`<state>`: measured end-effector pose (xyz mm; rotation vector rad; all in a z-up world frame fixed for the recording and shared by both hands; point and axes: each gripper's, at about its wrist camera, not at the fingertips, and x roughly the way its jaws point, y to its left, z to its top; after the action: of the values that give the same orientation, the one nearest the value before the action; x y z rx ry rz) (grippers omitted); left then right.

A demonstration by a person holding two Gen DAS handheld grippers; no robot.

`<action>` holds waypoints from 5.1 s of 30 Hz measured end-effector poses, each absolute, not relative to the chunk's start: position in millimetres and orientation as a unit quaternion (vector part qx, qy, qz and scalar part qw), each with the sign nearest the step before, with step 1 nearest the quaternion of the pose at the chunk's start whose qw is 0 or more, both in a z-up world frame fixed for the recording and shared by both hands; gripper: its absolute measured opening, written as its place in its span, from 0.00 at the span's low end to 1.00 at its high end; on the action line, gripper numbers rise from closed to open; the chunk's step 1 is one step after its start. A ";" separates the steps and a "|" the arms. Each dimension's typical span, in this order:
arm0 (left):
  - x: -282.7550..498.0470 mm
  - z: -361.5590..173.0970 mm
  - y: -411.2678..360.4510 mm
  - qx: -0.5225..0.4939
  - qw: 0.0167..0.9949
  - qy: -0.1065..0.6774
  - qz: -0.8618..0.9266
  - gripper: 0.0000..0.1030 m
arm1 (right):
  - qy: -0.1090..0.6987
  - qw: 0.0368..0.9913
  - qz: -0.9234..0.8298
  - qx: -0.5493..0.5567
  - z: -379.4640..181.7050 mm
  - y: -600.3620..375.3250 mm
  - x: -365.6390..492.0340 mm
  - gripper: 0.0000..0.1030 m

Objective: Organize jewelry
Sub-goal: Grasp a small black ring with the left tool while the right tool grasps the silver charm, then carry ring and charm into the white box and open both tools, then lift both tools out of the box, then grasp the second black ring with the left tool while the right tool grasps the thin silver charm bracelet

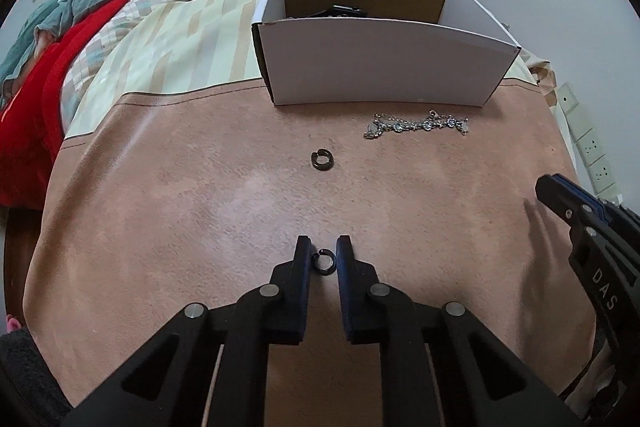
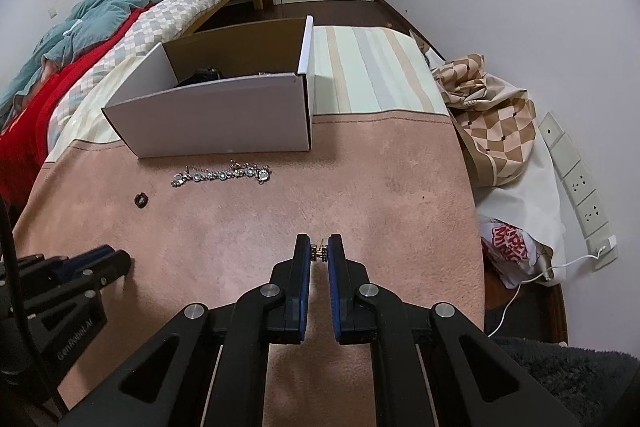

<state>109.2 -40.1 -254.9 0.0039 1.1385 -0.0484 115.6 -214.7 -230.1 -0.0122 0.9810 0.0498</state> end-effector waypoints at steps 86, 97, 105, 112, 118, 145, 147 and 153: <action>117.1 -62.0 8.1 -0.011 0.919 0.392 0.042 1.00 | 0.412 0.910 0.017 -0.034 -34.1 -195.9 124.2 0.99; 103.7 -50.4 6.7 -0.020 0.927 0.372 0.042 1.00 | 0.391 0.920 0.023 -0.018 -16.9 -199.5 104.3 0.99; 123.8 -112.6 15.8 -0.013 0.904 0.418 0.094 1.00 | 0.447 0.894 0.028 0.009 -100.4 -211.5 133.1 0.99; 146.9 -199.5 32.2 0.000 0.858 0.497 0.129 1.00 | 0.502 0.863 0.064 0.018 -201.0 -205.9 168.2 0.69; 154.8 -232.9 43.4 0.000 0.838 0.529 0.135 1.00 | 0.510 0.856 0.086 0.000 -246.3 -185.3 186.1 0.67; 173.6 -260.7 -13.5 -0.019 0.829 0.559 0.020 0.97 | 0.486 0.873 0.031 -0.004 -221.8 -227.9 135.2 0.09; 174.9 -260.5 -18.3 -0.017 0.831 0.556 0.010 0.81 | 0.486 0.873 0.029 -0.004 -223.0 -228.0 136.0 0.10; 176.4 -260.5 -24.1 -0.016 0.834 0.552 0.004 0.25 | 0.483 0.875 0.031 -0.001 -222.4 -227.0 137.8 0.10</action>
<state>176.4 -24.1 -260.5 -0.0335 1.1691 0.0091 137.8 -227.0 -222.4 -0.0027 1.0088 0.0642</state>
